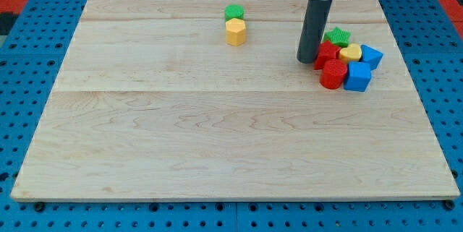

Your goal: Separate the yellow hexagon from the green circle

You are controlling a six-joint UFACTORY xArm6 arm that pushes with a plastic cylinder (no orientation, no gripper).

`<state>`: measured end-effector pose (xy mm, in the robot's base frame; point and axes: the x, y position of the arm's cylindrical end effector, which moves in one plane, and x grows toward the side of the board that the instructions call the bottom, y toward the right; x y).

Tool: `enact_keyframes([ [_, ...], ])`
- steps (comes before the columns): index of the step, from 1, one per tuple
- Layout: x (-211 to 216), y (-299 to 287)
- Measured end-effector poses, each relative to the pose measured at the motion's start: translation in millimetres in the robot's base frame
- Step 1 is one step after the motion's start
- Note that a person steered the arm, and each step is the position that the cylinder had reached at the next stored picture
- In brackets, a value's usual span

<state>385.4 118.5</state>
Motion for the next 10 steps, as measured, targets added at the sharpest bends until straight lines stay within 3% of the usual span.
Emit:
enact_keyframes([
  [1,27.8,-60.8],
  [2,18.1,-150.5],
  [3,-29.8,-207.9],
  [4,-100.8,-196.2],
  [5,-162.6,-140.0],
  [6,-163.7,-106.3],
  [8,-123.3,-125.6],
  [10,-51.7,-125.7],
])
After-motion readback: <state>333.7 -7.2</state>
